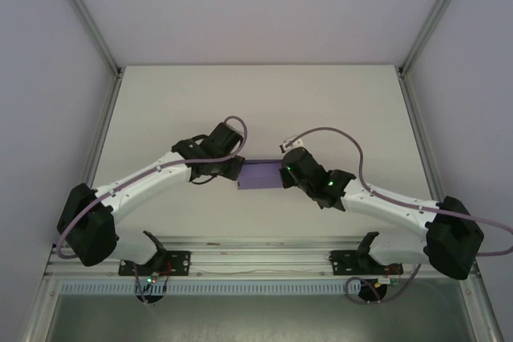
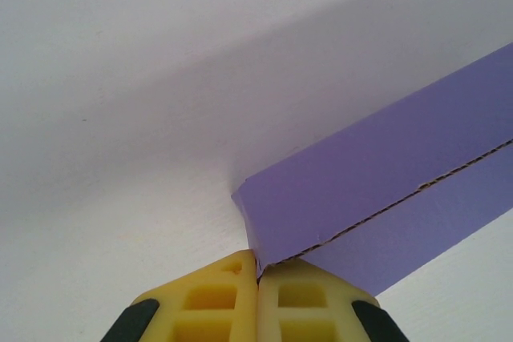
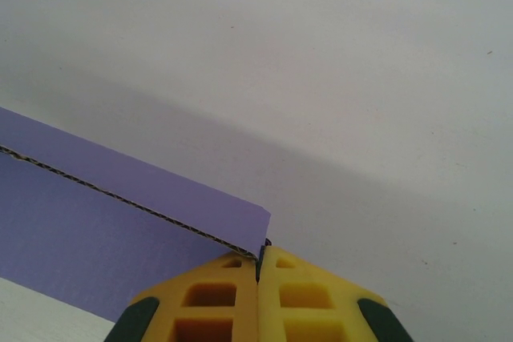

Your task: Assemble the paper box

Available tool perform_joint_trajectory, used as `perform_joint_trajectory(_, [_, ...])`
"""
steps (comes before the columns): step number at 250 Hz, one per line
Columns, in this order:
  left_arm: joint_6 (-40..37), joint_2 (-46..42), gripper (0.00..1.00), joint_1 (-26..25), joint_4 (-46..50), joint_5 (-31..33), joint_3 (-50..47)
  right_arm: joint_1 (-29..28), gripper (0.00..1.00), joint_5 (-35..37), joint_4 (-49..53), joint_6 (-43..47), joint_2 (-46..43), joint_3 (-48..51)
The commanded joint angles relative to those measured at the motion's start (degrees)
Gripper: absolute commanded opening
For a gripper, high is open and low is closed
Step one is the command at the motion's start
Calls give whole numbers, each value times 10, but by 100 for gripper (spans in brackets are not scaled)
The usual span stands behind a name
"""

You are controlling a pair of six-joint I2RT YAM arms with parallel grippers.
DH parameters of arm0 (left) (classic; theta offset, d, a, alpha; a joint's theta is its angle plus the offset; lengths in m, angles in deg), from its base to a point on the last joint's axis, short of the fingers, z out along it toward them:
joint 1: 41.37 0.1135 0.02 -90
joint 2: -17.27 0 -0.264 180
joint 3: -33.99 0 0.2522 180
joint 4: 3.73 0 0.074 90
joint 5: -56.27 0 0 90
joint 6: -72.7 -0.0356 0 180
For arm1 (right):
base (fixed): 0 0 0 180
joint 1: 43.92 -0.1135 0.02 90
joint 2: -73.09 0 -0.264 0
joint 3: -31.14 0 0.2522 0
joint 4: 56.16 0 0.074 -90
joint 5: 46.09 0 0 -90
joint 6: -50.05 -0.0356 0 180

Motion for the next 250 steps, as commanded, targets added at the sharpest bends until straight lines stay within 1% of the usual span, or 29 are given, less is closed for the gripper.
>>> perform_joint_trajectory(1, [21, 8, 0, -4, 39, -17, 48, -4, 0, -1, 30, 0, -1, 9])
perform_joint_trajectory(31, [55, 28, 0, -4, 81, -51, 77, -8, 0, 15, 24, 10, -2, 21])
perform_joint_trajectory(52, [74, 46, 0, -4, 109, -75, 100, -25, 0, 37, 15, 26, 4, 24])
perform_joint_trajectory(114, [95, 87, 0, -1, 145, -130, 150, -80, 0, 131, 16, 60, 62, 13])
perform_joint_trajectory(142, [101, 99, 0, 7, 160, -153, 164, -91, 0, 142, 4, 70, 67, 17])
perform_joint_trajectory(167, [104, 102, 0, 25, 176, -168, 174, -103, 0, 159, -3, 83, 69, 23])
perform_joint_trajectory(196, [119, 95, 0, 52, 162, -224, 165, -112, 0, 159, -13, 85, 76, 29])
perform_joint_trajectory(223, [132, 84, 0, 60, 148, -236, 163, -115, 0, 165, -17, 92, 85, 29])
perform_joint_trajectory(250, [145, 84, 0, 71, 140, -266, 159, -117, 0, 165, -10, 99, 93, 24])
